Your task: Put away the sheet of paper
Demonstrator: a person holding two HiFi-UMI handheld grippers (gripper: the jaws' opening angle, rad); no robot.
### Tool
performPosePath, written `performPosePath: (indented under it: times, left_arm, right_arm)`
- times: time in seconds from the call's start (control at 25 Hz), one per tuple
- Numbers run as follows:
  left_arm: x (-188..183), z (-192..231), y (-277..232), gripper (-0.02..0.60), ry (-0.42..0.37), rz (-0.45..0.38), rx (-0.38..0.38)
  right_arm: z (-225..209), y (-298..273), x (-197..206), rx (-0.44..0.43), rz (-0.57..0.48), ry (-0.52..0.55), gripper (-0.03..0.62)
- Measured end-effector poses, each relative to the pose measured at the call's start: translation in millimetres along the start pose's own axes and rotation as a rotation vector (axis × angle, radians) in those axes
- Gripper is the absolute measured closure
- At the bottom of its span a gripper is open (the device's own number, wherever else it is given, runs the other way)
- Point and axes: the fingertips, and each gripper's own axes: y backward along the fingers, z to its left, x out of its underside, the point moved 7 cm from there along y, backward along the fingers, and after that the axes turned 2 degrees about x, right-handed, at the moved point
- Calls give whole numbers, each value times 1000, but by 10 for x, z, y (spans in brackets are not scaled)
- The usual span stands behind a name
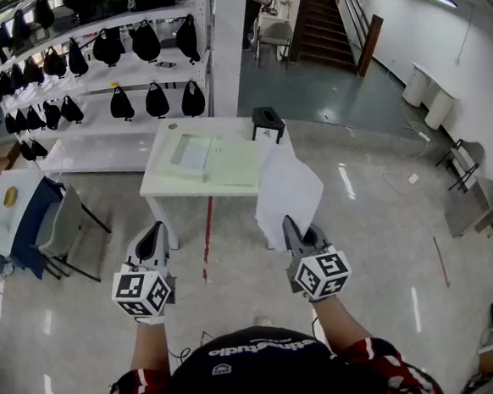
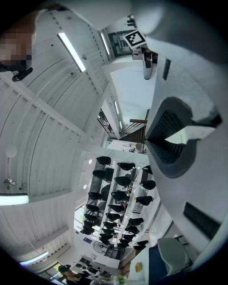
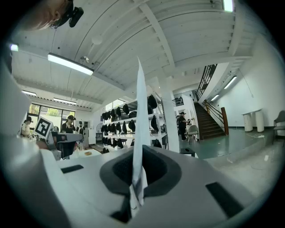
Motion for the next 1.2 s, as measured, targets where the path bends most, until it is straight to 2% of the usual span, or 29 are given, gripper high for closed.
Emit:
performPosePath:
  times: [0.68,1.0,1.2]
  left_arm:
    - [-5,92,109,578,11,-8,-8]
    - [15,117,132,578,35,-4,14]
    - [35,135,141,578,13,8,20]
  right_arm:
    - [89,-43,9,-7,6,-3,591]
    - [146,-57,-39,-5,10,1,591]
    - [174,-64,-7,6,30,8,591]
